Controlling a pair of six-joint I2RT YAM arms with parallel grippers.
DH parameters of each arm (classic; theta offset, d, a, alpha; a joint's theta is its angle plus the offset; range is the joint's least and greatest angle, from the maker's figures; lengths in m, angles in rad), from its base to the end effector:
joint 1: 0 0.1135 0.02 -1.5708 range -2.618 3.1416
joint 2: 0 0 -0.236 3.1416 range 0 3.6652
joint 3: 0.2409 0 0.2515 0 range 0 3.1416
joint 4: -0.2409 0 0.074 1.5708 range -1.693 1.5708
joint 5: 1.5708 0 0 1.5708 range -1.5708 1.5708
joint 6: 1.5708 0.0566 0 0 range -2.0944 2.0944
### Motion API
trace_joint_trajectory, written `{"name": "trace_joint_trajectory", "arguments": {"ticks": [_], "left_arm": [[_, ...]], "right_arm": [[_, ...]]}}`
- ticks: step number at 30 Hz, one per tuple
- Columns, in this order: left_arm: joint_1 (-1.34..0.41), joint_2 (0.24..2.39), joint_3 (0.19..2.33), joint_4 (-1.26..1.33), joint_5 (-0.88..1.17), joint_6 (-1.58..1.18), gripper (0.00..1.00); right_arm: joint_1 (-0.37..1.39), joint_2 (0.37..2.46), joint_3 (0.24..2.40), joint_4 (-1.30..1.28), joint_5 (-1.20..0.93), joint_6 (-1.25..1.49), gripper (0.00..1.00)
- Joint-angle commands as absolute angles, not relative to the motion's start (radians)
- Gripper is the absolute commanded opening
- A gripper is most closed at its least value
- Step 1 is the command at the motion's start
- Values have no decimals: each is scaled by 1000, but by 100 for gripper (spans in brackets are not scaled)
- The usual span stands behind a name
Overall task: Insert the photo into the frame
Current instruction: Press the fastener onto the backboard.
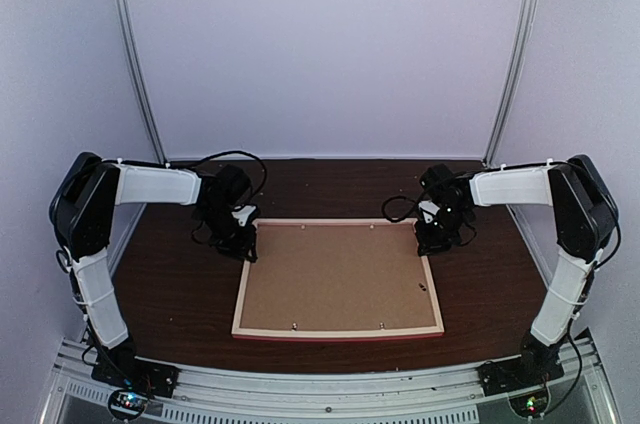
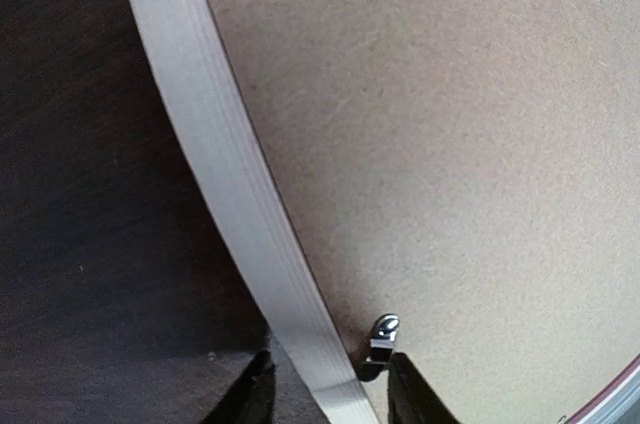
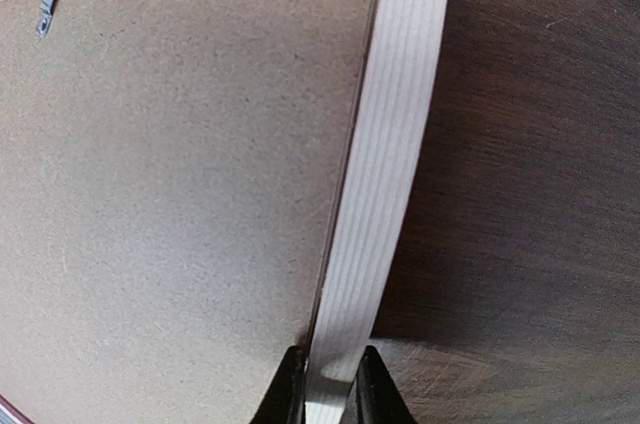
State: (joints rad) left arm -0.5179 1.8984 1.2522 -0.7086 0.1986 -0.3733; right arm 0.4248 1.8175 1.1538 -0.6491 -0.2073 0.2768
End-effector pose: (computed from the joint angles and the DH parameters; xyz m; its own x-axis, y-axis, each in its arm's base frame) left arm 0.3028 -0.1854 0.1113 -0.9806 0.1473 -0.1293 0.1766 0.9500 -0.2576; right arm 0.3050 0.1507 0.1141 -0.9707 -0.1456 -0.1911 -0.1932 0.9458 0.2612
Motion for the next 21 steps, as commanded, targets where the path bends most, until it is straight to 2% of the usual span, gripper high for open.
{"name": "trace_joint_trajectory", "arguments": {"ticks": [1, 4, 7, 13, 21], "left_arm": [[-509, 1881, 1252, -744, 201, -325, 45], [-509, 1881, 1249, -749, 187, -321, 50], [-509, 1890, 1254, -749, 167, -324, 49], [-509, 1913, 1280, -745, 107, -338, 35], [-511, 1914, 1257, -663, 90, -360, 21]], "right_arm": [[428, 1861, 1113, -645, -236, 222, 13], [428, 1863, 1114, -642, -235, 222, 13], [427, 1866, 1114, -641, -236, 222, 13], [428, 1865, 1115, -641, -239, 222, 13], [428, 1867, 1111, -640, -240, 222, 13]]}}
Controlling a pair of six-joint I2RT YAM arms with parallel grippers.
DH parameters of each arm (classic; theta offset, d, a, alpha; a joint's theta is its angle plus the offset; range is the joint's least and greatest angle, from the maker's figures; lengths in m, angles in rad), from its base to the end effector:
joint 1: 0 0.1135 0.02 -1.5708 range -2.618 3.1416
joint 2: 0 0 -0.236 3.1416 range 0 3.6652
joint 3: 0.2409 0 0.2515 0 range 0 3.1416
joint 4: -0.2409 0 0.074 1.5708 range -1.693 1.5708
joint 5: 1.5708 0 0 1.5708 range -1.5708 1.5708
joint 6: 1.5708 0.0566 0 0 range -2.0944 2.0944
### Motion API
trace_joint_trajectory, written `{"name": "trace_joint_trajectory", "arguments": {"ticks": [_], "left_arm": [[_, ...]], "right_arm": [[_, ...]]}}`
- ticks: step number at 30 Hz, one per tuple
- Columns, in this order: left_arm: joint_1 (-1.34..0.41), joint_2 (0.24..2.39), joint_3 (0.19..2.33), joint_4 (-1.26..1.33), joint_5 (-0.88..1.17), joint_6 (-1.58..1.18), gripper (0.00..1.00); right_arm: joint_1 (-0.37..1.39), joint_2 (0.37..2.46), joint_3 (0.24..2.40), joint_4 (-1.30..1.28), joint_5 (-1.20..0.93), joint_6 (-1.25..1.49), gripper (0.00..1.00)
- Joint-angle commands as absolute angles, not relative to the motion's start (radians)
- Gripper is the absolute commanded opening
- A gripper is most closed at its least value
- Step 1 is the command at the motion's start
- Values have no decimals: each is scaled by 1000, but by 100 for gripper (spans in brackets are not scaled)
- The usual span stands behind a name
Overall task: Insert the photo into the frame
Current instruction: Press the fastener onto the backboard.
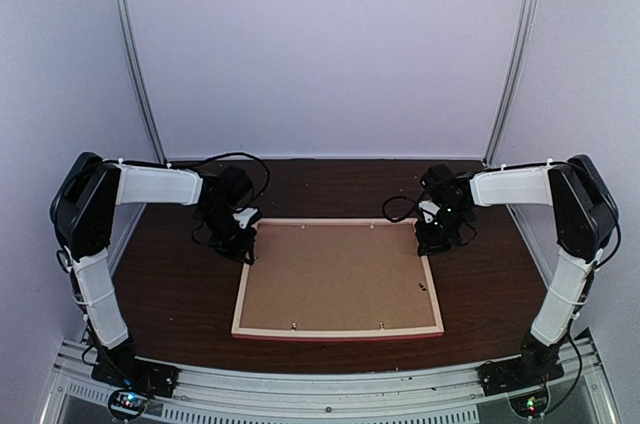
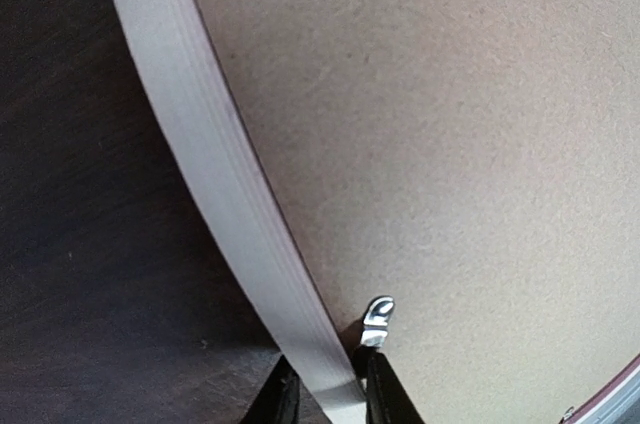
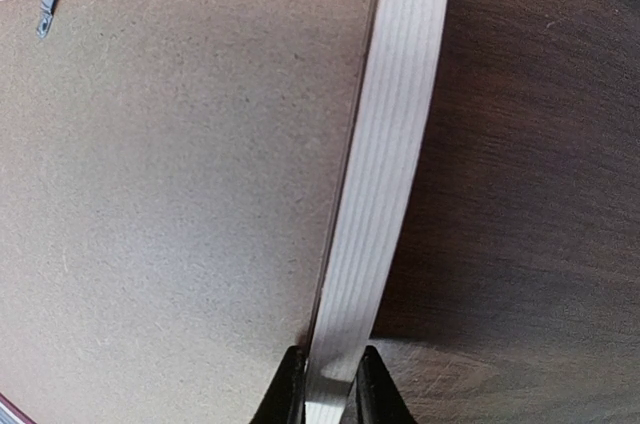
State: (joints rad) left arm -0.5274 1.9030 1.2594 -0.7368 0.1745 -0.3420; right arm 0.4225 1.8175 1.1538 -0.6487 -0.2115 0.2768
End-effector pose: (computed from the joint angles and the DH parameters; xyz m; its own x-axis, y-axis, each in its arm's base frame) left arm 0.3000 -0.1861 0.1106 -0.9751 0.1857 -0.1211 0.2091 0.9519 -0.2241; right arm 0.3053 0.1503 0.1141 -0.9712 -0.1436 -0.1903 -0.1917 0.9450 0.2651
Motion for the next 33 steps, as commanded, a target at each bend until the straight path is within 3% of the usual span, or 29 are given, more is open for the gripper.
{"name": "trace_joint_trajectory", "arguments": {"ticks": [1, 5, 7, 9, 13, 16, 33], "left_arm": [[-511, 1905, 1245, -641, 88, -366, 18], [-511, 1851, 1184, -523, 92, -405, 6], [-511, 1824, 1169, -494, 100, -422, 6], [-511, 1815, 1173, -491, 115, -425, 11], [-511, 1813, 1197, -513, 127, -432, 38], [-511, 1819, 1210, -521, 118, -433, 46], [-511, 1928, 1318, -657, 21, -403, 48]], "right_arm": [[428, 1868, 1111, -639, -239, 222, 13], [428, 1870, 1111, -637, -242, 222, 13], [428, 1870, 1111, -637, -241, 222, 13], [428, 1870, 1108, -635, -241, 222, 13], [427, 1871, 1102, -630, -243, 224, 13], [428, 1872, 1098, -625, -244, 225, 13], [428, 1878, 1094, -620, -245, 227, 13]]}}
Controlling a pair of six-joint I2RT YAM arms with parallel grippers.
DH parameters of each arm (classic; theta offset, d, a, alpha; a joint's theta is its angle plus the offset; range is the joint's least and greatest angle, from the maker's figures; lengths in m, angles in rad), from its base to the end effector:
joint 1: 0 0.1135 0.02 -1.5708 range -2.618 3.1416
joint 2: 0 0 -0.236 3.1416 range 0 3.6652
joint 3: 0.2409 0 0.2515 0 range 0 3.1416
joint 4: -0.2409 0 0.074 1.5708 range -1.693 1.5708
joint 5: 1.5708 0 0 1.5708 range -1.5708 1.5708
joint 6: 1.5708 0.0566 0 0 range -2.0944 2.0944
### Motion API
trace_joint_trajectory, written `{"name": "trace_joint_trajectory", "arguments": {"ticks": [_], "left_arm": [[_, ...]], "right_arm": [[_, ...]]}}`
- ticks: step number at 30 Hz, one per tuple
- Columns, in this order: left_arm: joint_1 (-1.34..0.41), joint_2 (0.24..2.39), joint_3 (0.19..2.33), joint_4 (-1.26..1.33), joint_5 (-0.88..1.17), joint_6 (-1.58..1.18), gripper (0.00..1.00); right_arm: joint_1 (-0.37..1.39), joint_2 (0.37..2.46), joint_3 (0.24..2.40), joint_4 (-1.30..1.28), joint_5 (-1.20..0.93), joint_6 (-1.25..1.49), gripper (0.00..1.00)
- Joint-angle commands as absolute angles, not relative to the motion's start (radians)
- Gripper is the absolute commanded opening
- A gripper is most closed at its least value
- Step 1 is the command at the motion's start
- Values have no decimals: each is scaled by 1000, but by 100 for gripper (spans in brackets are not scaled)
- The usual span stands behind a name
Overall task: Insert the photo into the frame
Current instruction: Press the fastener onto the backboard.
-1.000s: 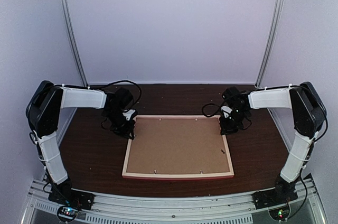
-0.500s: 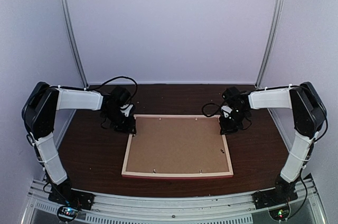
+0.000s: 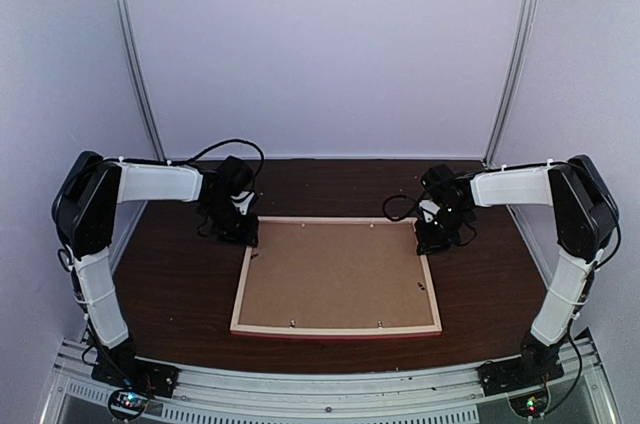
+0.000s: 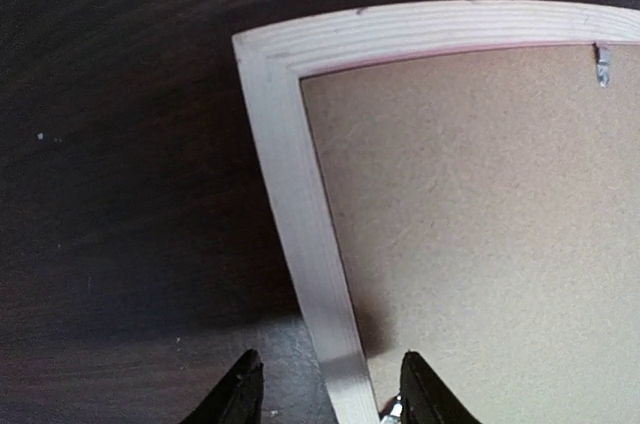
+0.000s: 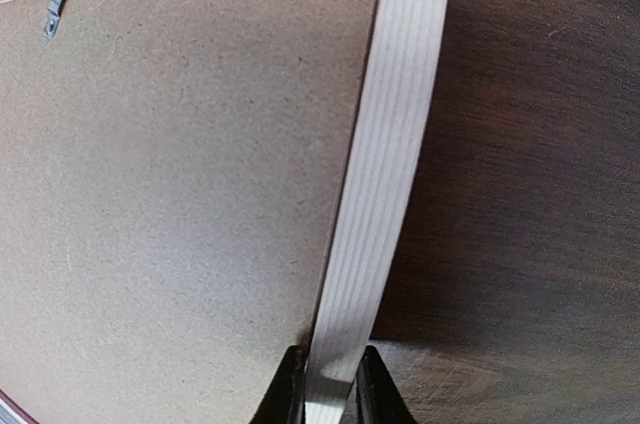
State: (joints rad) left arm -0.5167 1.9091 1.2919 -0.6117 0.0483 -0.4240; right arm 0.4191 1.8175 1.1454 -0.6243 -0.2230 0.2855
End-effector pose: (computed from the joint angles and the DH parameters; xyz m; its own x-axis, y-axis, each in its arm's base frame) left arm 0.3256 -0.1881 0.1207 -0.9554 0.0702 -0.2869 0.1256 0.9757 -0.1794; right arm 0.3065 0.1502 0.1129 -0.9709 -0.1318 -0.2000 -0.1857 0.9417 0.2806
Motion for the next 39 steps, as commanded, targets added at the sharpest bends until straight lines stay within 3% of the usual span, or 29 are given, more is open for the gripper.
{"name": "trace_joint_trajectory", "arguments": {"ticks": [1, 25, 39], "left_arm": [[-511, 1928, 1319, -666, 20, -401, 48], [-547, 2024, 1402, -854, 0, -368, 48], [-575, 1973, 1366, -916, 102, -367, 48]], "right_arm": [[427, 1878, 1092, -620, -246, 227, 13], [428, 1872, 1080, -611, -246, 230, 13], [428, 1882, 1086, -607, -253, 230, 13]]}}
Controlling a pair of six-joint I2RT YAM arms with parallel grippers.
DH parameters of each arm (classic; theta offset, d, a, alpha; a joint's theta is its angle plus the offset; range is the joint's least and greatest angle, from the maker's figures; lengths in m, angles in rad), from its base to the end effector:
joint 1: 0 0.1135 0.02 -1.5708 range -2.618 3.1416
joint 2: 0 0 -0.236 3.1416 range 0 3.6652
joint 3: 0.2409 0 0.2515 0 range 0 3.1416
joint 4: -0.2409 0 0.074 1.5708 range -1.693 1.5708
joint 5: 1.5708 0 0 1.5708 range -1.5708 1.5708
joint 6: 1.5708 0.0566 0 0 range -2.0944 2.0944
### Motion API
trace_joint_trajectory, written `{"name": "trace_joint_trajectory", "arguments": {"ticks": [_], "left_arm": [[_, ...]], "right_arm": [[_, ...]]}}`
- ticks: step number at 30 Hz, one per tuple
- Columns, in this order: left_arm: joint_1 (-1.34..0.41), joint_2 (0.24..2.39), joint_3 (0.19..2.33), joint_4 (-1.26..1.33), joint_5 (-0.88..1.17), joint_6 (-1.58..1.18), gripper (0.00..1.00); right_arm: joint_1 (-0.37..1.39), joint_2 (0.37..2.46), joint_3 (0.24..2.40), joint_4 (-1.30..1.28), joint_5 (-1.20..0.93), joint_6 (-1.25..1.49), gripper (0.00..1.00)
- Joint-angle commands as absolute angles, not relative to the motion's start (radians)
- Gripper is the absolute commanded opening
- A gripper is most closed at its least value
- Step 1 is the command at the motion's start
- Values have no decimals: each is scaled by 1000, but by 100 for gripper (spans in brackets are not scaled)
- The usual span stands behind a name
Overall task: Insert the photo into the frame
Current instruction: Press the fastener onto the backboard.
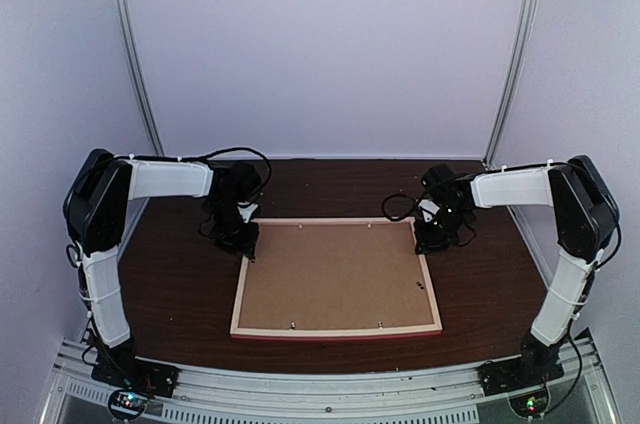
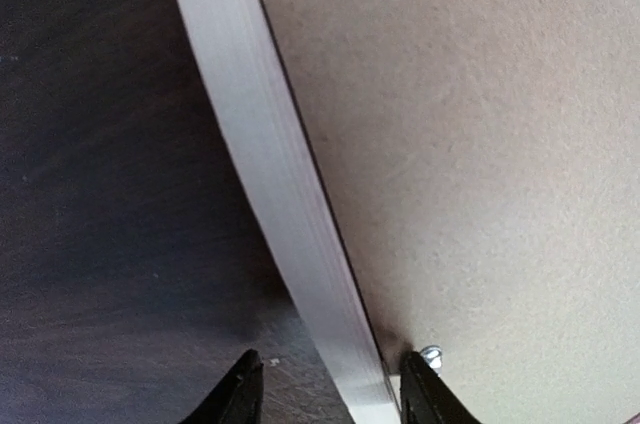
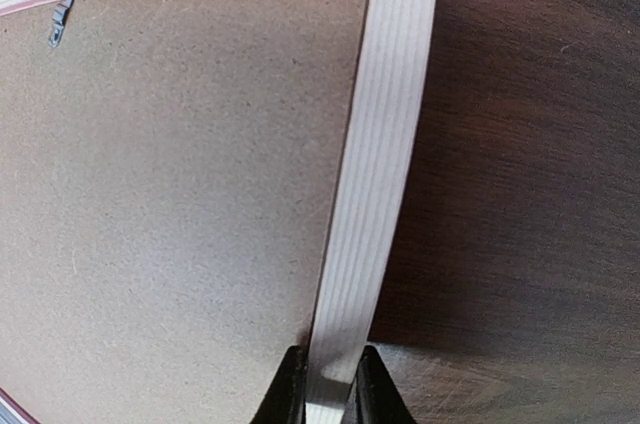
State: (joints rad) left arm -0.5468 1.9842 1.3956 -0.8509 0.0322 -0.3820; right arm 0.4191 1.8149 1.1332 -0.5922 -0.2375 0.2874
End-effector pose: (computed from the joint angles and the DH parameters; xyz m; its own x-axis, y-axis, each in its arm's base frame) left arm 0.3137 -0.1931 0.1145 -0.9809 0.1609 -0.1096 0.1699 0.9823 -0.0784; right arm 0.3072 0.1514 0.1118 -0.9676 -0.1294 -0.2168 -0.1920 0.9348 0.2987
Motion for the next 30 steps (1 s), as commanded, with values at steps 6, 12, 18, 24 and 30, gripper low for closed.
{"name": "trace_joint_trajectory", "arguments": {"ticks": [6, 12, 18, 24, 30], "left_arm": [[-575, 1956, 1358, -916, 148, -369, 48], [-575, 1982, 1374, -909, 119, -365, 48], [-575, 2013, 1405, -870, 93, -359, 49], [-574, 2036, 1442, -852, 80, -360, 50], [-565, 2063, 1465, -848, 68, -364, 50]], "right_arm": [[428, 1885, 1089, -605, -255, 230, 13], [428, 1882, 1089, -606, -255, 230, 13], [428, 1878, 1084, -606, -254, 230, 13], [427, 1870, 1081, -611, -251, 230, 13], [428, 1868, 1078, -610, -251, 230, 12]]}}
